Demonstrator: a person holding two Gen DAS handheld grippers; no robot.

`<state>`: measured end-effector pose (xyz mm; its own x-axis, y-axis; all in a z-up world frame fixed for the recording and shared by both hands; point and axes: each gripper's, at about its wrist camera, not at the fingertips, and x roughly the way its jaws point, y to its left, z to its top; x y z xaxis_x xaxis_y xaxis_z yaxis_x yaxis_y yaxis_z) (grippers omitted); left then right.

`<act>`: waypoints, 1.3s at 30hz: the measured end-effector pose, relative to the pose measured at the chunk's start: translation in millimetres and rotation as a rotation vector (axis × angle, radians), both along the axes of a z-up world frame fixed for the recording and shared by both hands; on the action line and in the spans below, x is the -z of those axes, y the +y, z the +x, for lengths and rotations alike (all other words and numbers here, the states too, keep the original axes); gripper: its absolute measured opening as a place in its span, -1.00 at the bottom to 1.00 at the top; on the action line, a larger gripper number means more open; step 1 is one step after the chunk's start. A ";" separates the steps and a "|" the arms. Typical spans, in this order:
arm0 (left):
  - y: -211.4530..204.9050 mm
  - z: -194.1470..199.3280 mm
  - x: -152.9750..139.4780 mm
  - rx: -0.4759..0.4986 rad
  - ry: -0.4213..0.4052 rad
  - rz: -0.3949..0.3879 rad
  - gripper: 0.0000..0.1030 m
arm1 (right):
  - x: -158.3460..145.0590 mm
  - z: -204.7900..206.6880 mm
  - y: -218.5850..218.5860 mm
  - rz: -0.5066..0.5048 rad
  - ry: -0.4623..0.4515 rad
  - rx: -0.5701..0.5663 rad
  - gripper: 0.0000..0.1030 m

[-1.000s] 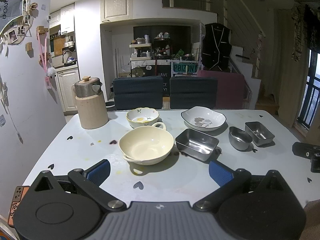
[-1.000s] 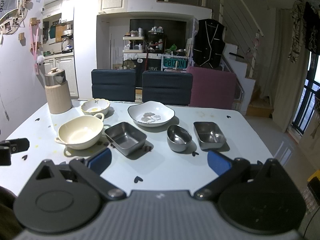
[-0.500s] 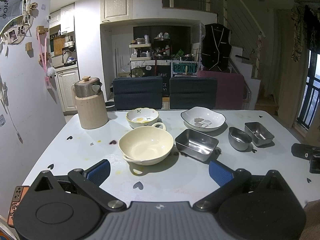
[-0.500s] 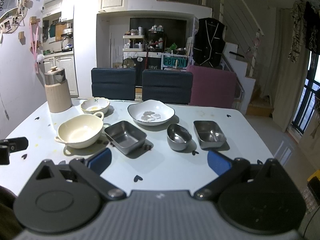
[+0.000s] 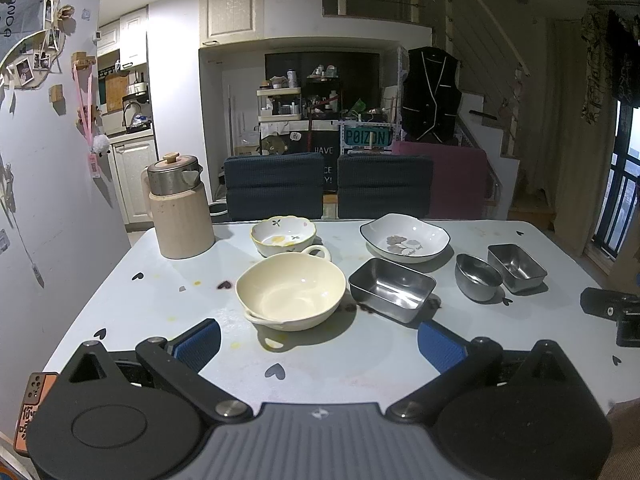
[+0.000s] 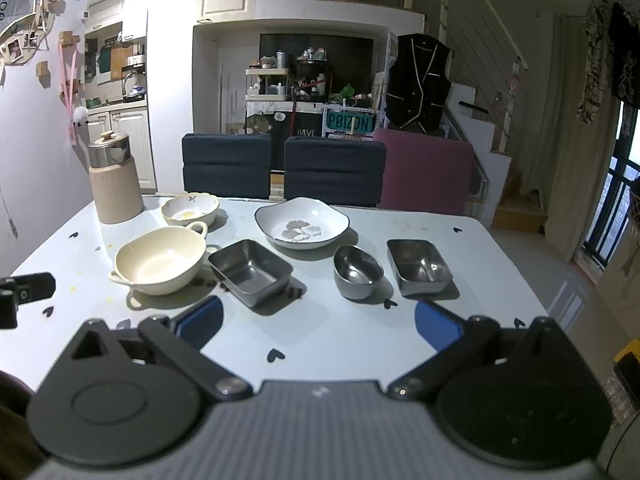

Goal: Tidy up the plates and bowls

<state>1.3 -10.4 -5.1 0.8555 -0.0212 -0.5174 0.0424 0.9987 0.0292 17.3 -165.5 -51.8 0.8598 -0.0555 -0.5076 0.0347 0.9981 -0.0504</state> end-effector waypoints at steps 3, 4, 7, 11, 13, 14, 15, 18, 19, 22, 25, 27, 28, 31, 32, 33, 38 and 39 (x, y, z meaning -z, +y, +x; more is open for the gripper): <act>-0.2 0.2 0.0 -0.001 0.000 0.001 1.00 | 8.3 -0.1 0.0 -0.001 0.001 0.000 0.99; 0.0 0.2 0.0 0.000 0.000 0.001 1.00 | 8.8 -0.9 0.6 -0.001 0.001 0.000 0.99; 0.1 0.2 0.0 -0.001 0.001 0.000 1.00 | 8.1 -1.9 0.2 -0.001 0.001 -0.001 0.99; 0.2 0.2 0.1 -0.001 0.000 0.000 1.00 | 7.1 0.7 0.3 -0.001 0.003 0.000 0.99; 0.5 0.2 -0.1 -0.001 0.001 0.000 1.00 | 6.8 0.9 0.3 -0.002 0.003 0.000 0.99; 1.3 -0.1 -0.3 -0.001 0.000 -0.001 1.00 | 6.9 0.7 0.3 -0.001 0.003 0.000 0.99; 0.5 0.1 -0.1 0.000 0.000 0.000 1.00 | 7.1 0.4 0.4 -0.001 0.003 0.000 0.99; 1.0 -0.1 -0.3 -0.001 0.000 -0.001 1.00 | 7.1 0.5 0.6 -0.002 0.004 0.000 0.99; 0.7 0.0 -0.2 -0.001 0.000 -0.001 1.00 | 7.4 0.3 0.7 -0.002 0.004 0.000 0.99; 0.8 0.0 -0.2 -0.001 0.000 -0.001 1.00 | 6.6 0.7 0.5 -0.001 0.004 0.000 0.99; 0.8 0.0 -0.2 0.000 0.000 0.000 1.00 | 6.5 0.7 0.4 -0.001 0.005 0.000 0.99; 0.9 0.1 -0.2 -0.002 0.000 0.001 1.00 | 6.9 0.6 0.7 -0.001 0.005 0.000 0.99; 1.1 0.0 -0.3 -0.002 0.000 0.000 1.00 | 7.2 0.6 0.9 -0.002 0.005 0.000 0.99; 1.1 0.0 -1.1 -0.002 0.001 -0.007 1.00 | 7.1 0.7 0.7 0.000 0.006 0.000 0.99; 0.8 -0.1 -1.7 -0.004 0.001 -0.007 1.00 | 6.3 -0.1 0.1 0.000 0.006 0.000 0.99; 0.1 0.2 -1.6 -0.007 0.002 -0.007 1.00 | 6.1 -1.2 -0.4 0.001 0.006 0.003 0.99; 2.5 -0.7 -6.5 -0.017 0.009 -0.027 1.00 | 7.1 -1.4 0.6 -0.009 0.017 0.017 0.99; 4.6 -1.1 -6.2 -0.018 0.012 -0.034 1.00 | 7.1 -1.9 0.3 -0.007 0.017 0.019 0.99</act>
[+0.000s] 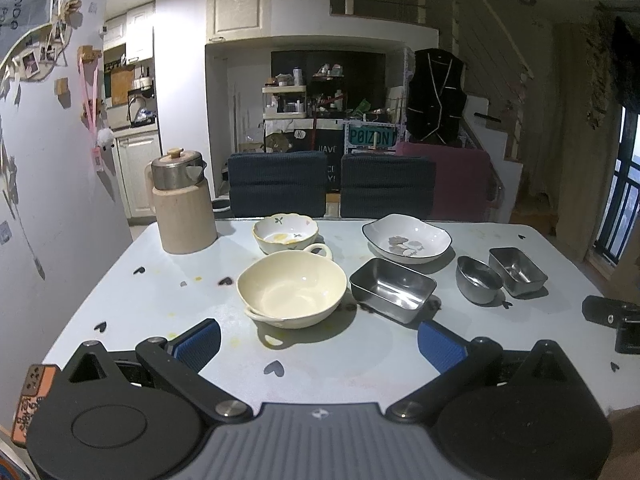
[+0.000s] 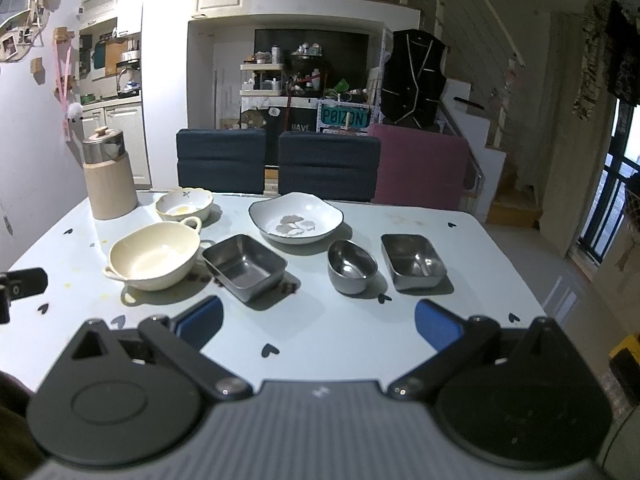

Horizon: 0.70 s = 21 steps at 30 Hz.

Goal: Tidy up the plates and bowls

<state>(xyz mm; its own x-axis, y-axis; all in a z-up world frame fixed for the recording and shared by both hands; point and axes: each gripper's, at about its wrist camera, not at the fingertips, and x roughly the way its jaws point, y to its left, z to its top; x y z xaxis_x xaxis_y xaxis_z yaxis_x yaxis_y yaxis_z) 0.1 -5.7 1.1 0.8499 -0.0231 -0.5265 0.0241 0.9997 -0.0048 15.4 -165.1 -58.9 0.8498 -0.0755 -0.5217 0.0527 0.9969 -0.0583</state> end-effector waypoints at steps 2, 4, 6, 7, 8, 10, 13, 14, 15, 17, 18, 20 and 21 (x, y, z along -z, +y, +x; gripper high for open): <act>1.5 1.9 -0.3 -0.004 0.009 -0.013 1.00 | -0.8 0.4 -1.3 0.004 0.002 0.002 0.99; 2.0 4.7 -0.1 -0.009 0.015 -0.016 1.00 | -0.6 1.7 -1.4 0.004 0.010 0.001 0.99; 0.8 7.3 -0.7 -0.021 0.015 -0.004 1.00 | -2.1 5.6 -1.8 0.005 0.014 -0.003 0.99; 0.6 8.1 -0.7 -0.024 0.015 -0.001 1.00 | -3.0 7.7 -1.5 0.006 0.014 -0.004 0.99; 0.6 10.5 -1.7 -0.026 0.015 0.000 1.00 | -4.4 9.0 -2.3 0.007 0.011 -0.003 0.99; 0.5 16.3 -3.3 -0.021 0.020 -0.008 1.00 | -7.0 12.6 -3.6 0.008 0.005 0.000 1.00; -2.5 29.6 -5.6 -0.006 0.026 -0.015 1.00 | -10.1 20.7 -8.0 0.017 0.000 0.008 1.00; -4.3 34.8 -6.6 -0.002 0.025 -0.015 1.00 | -11.1 24.4 -9.0 0.020 0.001 0.004 1.00; -6.2 40.5 -7.5 0.002 0.023 -0.013 1.00 | -12.5 28.9 -10.8 0.025 0.004 -0.003 1.00; -11.8 51.4 -8.2 0.008 0.019 -0.007 1.00 | -15.1 39.9 -15.1 0.039 0.015 -0.020 1.00; -14.1 59.0 -9.4 0.014 0.016 -0.006 1.00 | -16.8 46.1 -17.5 0.045 0.019 -0.024 1.00; -19.5 72.7 -9.6 0.032 0.013 -0.005 1.00 | -19.1 55.0 -20.3 0.031 0.003 -0.016 1.00; -21.9 80.0 -9.9 0.045 0.014 -0.007 1.00 | -20.1 59.5 -22.0 0.021 -0.008 -0.017 1.00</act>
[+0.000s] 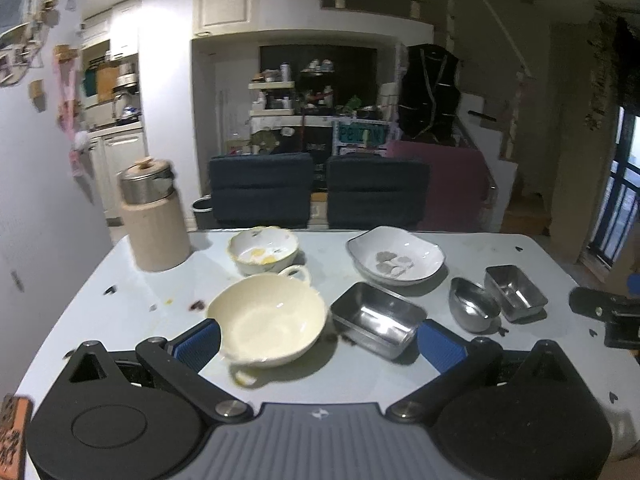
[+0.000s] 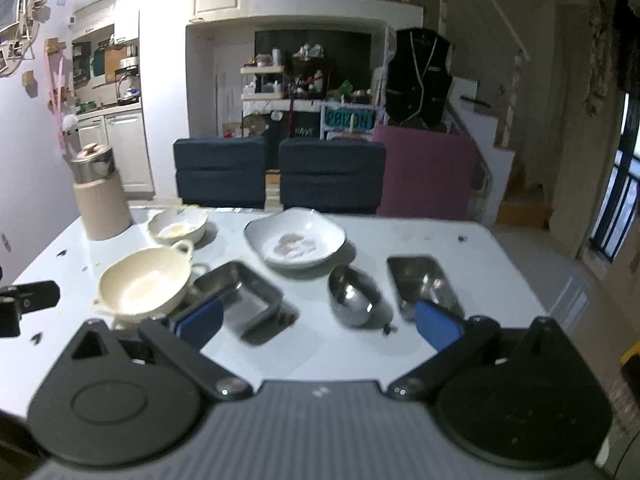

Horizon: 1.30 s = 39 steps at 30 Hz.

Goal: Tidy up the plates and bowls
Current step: 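Reach the left tool to the white ginkgo plate rim while the right tool grips it too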

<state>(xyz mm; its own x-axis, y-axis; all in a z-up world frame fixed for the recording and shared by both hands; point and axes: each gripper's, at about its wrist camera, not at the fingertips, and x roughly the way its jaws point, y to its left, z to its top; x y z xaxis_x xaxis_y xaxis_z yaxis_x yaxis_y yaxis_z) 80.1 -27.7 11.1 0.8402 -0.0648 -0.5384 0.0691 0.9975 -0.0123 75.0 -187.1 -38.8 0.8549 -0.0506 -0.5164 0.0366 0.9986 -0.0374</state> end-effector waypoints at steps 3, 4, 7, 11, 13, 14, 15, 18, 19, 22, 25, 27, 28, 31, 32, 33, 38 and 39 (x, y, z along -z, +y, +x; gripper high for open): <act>-10.3 21.1 0.5 0.028 0.007 -0.001 1.00 | -4.8 17.0 -6.9 -0.011 -0.026 -0.006 1.00; -14.1 27.7 0.2 0.036 0.007 -0.003 1.00 | -6.4 24.1 -9.8 -0.011 -0.037 -0.007 1.00; -22.7 48.2 2.5 0.049 0.008 -0.008 1.00 | -8.8 45.8 -17.9 -0.017 -0.060 -0.018 1.00; -31.9 79.5 7.6 0.048 0.018 -0.047 1.00 | -9.1 79.1 -31.8 -0.022 -0.086 -0.033 1.00; -36.4 95.0 9.1 0.035 0.015 -0.055 1.00 | -7.8 96.6 -40.5 -0.012 -0.086 -0.037 1.00; -39.6 102.9 9.3 0.020 0.013 -0.059 1.00 | -7.5 105.8 -45.1 -0.007 -0.086 -0.037 1.00; -41.4 111.2 10.4 0.007 0.012 -0.068 1.00 | -7.3 114.9 -49.3 -0.005 -0.092 -0.037 1.00; -46.4 135.9 13.9 -0.009 0.021 -0.099 1.00 | -6.9 141.4 -58.5 -0.003 -0.117 -0.042 1.00; -49.1 142.8 15.1 -0.006 0.021 -0.101 1.00 | -6.9 149.5 -62.3 0.001 -0.126 -0.046 1.00; -56.3 165.0 20.9 -0.011 0.020 -0.095 1.00 | -3.3 173.7 -74.4 0.013 -0.143 -0.057 1.00; -60.2 184.6 29.4 -0.035 0.011 -0.112 1.00 | 4.0 203.2 -86.5 0.029 -0.144 -0.061 1.00; -63.7 198.4 35.6 -0.049 0.013 -0.119 1.00 | 8.6 221.4 -96.2 0.059 -0.138 -0.070 1.00; -65.6 204.5 39.1 -0.050 0.018 -0.123 1.00 | 11.4 231.8 -101.7 0.080 -0.138 -0.079 1.00; -71.4 226.3 48.2 -0.043 0.046 -0.143 1.00 | 19.7 263.6 -112.0 0.107 -0.135 -0.071 1.00; -72.9 234.3 50.6 -0.040 0.054 -0.152 1.00 | 21.8 272.9 -114.2 0.115 -0.136 -0.065 1.00; -74.0 242.0 53.5 -0.037 0.058 -0.161 1.00 | 25.2 284.4 -117.7 0.126 -0.124 -0.064 1.00; -74.8 274.7 70.8 -0.082 0.086 -0.208 1.00 | 44.9 335.5 -121.6 0.144 -0.062 -0.068 1.00; -74.6 281.5 76.1 -0.090 0.097 -0.226 1.00 | 49.3 345.1 -121.3 0.143 -0.049 -0.075 1.00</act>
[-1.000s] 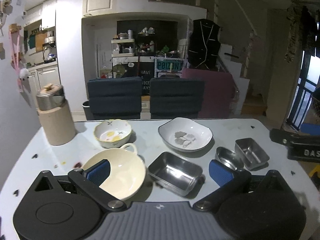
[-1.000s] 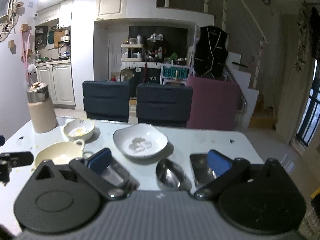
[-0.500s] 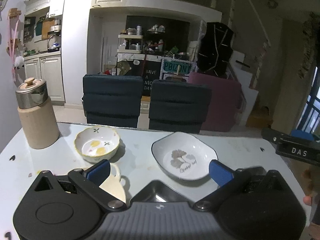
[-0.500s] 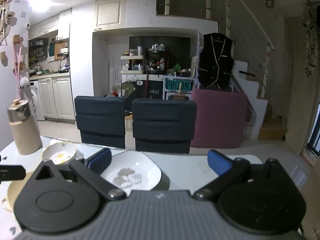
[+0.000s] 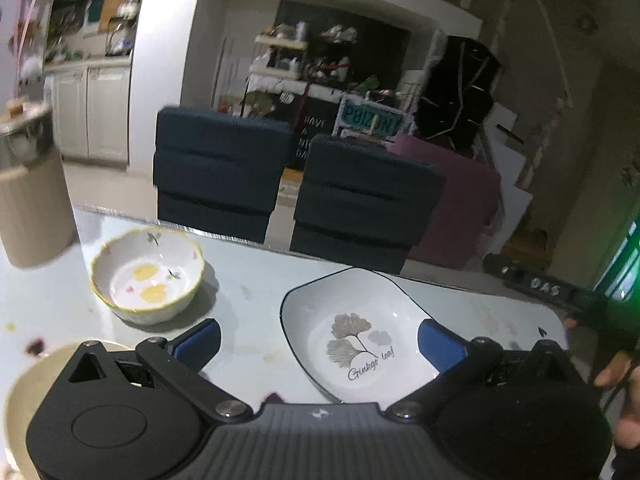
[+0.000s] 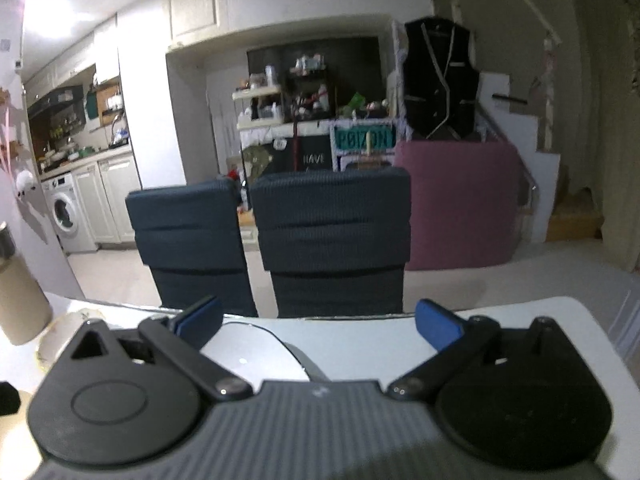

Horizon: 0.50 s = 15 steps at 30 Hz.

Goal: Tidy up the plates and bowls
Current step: 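Reach the left tool to the white ginkgo plate rim while the right tool grips it too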

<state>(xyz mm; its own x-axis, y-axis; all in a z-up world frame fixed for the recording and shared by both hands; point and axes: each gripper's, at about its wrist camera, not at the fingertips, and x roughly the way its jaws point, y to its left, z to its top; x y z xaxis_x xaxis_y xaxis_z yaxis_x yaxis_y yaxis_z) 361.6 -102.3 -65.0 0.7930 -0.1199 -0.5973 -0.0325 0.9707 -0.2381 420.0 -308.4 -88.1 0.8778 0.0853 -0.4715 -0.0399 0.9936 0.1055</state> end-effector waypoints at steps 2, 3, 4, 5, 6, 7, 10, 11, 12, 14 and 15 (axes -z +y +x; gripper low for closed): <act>-2.4 10.6 9.1 -0.014 0.031 -0.019 1.00 | 11.0 16.2 2.9 -0.009 0.033 -0.003 1.00; -3.8 15.8 14.2 -0.014 0.055 -0.027 1.00 | 16.8 25.4 3.9 -0.012 0.055 -0.006 1.00; -4.8 21.5 20.8 -0.010 0.086 -0.038 1.00 | 22.8 33.7 5.6 -0.019 0.073 -0.008 0.99; -5.8 26.1 26.3 -0.006 0.109 -0.050 1.00 | 28.2 41.6 8.3 -0.032 0.088 -0.007 0.99; -6.9 29.2 31.7 -0.005 0.123 -0.058 1.00 | 34.8 48.8 10.9 -0.048 0.101 -0.006 0.96; -8.2 32.6 36.0 -0.005 0.130 -0.061 1.00 | 42.1 56.8 13.5 -0.061 0.117 -0.009 0.86; -10.2 39.5 49.4 0.028 0.143 -0.081 1.00 | 59.9 78.2 21.8 -0.067 0.184 -0.041 0.46; -10.4 41.3 52.2 0.040 0.151 -0.090 1.00 | 64.4 85.5 24.3 -0.067 0.203 -0.054 0.40; -8.9 43.6 56.1 0.057 0.168 -0.112 1.00 | 68.5 91.8 27.2 -0.073 0.219 -0.065 0.25; -4.5 47.7 62.3 0.079 0.190 -0.186 1.00 | 74.8 100.7 34.1 -0.097 0.244 -0.082 -0.04; 0.7 48.4 65.2 0.078 0.193 -0.240 1.00 | 77.7 104.8 37.0 -0.100 0.262 -0.091 -0.15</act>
<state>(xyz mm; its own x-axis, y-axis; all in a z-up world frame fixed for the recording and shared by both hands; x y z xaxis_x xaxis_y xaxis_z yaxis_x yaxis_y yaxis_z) 410.0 -101.6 -130.2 0.6504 -0.3319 -0.6833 -0.0273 0.8887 -0.4577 524.9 -271.4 -165.8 0.7155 0.0999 -0.6914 -0.1138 0.9932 0.0258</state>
